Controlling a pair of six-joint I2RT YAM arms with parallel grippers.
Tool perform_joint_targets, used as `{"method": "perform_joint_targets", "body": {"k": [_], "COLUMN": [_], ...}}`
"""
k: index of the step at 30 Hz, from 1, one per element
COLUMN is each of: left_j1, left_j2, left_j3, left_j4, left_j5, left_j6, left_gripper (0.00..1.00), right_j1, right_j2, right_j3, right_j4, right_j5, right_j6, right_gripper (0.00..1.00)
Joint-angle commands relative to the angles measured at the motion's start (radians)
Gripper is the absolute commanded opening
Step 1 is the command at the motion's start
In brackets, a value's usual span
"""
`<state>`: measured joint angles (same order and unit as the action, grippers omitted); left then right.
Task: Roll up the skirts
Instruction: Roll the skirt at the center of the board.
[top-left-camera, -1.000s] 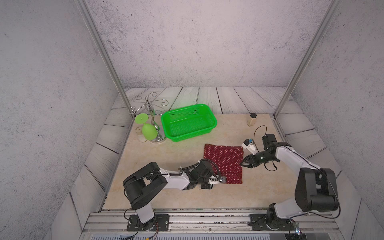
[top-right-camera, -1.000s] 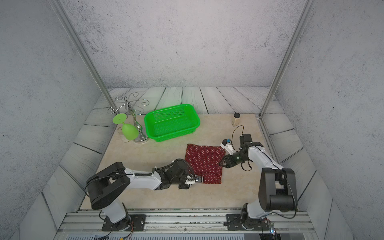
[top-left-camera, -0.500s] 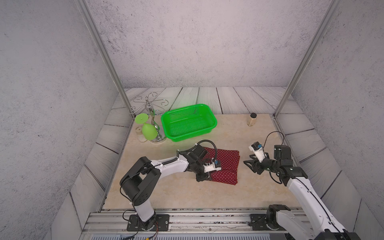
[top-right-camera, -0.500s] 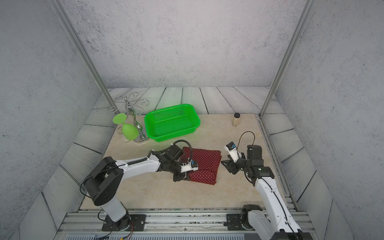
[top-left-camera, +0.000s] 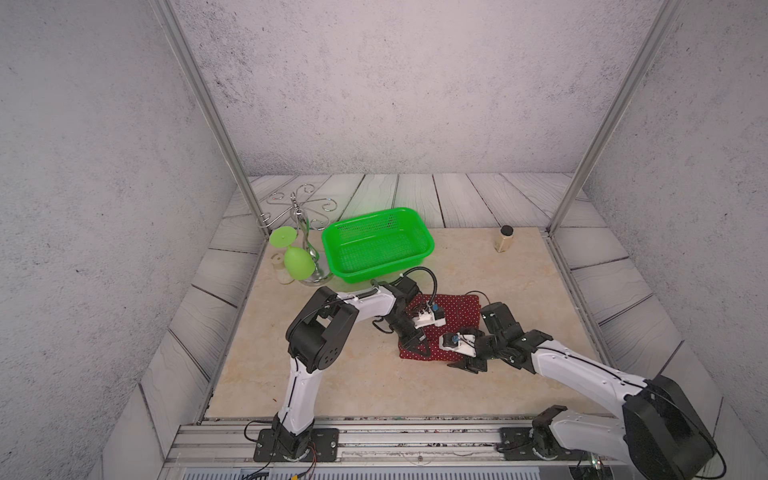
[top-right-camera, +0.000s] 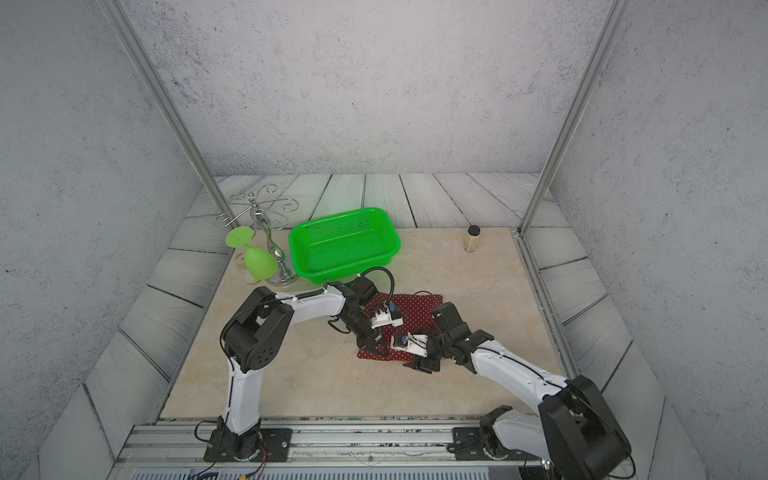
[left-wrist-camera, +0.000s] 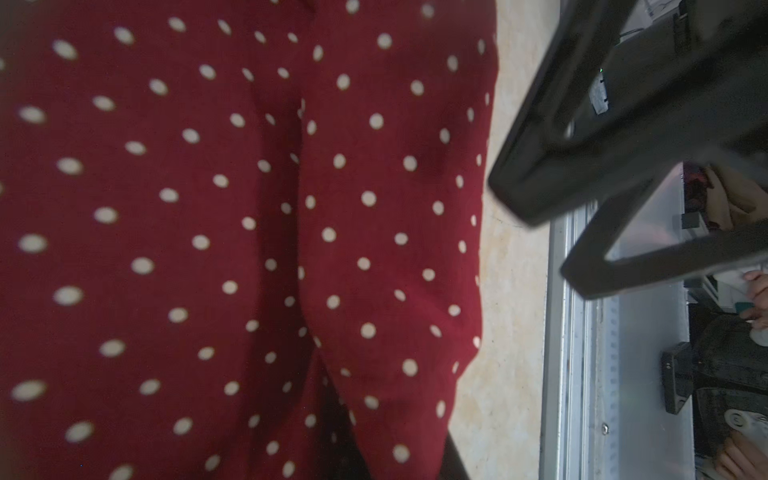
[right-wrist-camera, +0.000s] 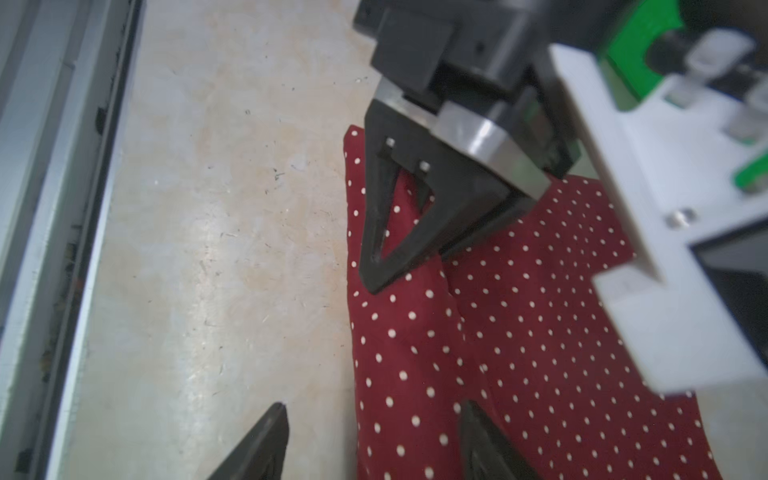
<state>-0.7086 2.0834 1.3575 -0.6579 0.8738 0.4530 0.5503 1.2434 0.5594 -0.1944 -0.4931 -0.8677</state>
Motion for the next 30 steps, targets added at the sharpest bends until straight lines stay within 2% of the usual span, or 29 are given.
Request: {"method": "perform_joint_targets", "body": {"k": [1,3,7,11,13,14,17,18,21,23,27,30], "left_j1": [0.006,0.008,0.014,0.038,0.048,0.051,0.071,0.085,0.138,0.174,0.259,0.309], "left_j2": [0.048,0.07,0.103,0.163,0.162,0.143,0.024,-0.008,-0.122,-0.226,-0.423,-0.562], "left_j3": [0.054,0.076,0.112,0.164,0.175,0.165,0.09,0.066,-0.022,-0.135,-0.388,-0.536], "left_j4": [-0.068,-0.1,-0.15,-0.196,-0.188,-0.153,0.005,0.046,0.149,0.243,0.368,0.463], "left_j5": [0.082,0.103,0.146,0.198,0.196,0.183,0.143,0.14,0.155,0.151,0.107,0.069], "left_j6": [0.0,0.014,0.035,0.016,-0.01,-0.042,-0.151,-0.181,-0.239,-0.263,-0.193,-0.147], "left_gripper": [0.0,0.0,0.0,0.0,0.09,0.2,0.43,0.45,0.49,0.5,0.5,0.5], "right_j1": [0.025,0.034,0.05,0.057,0.064,0.067,0.065,0.065,0.064,0.057,0.024,-0.048], "right_j2": [0.074,0.113,0.198,0.257,0.26,0.262,0.258,0.254,0.252,0.242,0.198,0.13], "right_j3": [0.024,0.027,0.067,0.097,0.097,0.095,0.103,0.107,0.122,0.116,0.068,0.032], "right_j4": [0.108,0.146,0.114,0.077,0.043,0.027,-0.023,-0.041,-0.097,-0.107,-0.115,-0.137], "right_j5": [0.143,0.187,0.194,0.216,0.209,0.213,0.22,0.219,0.212,0.209,0.202,0.17], "right_j6": [-0.078,-0.093,-0.177,-0.186,-0.204,-0.206,-0.205,-0.208,-0.211,-0.199,-0.171,-0.135], "right_gripper": [0.66,0.66,0.65,0.54,0.47,0.42,0.25,0.22,0.2,0.19,0.18,0.18]}}
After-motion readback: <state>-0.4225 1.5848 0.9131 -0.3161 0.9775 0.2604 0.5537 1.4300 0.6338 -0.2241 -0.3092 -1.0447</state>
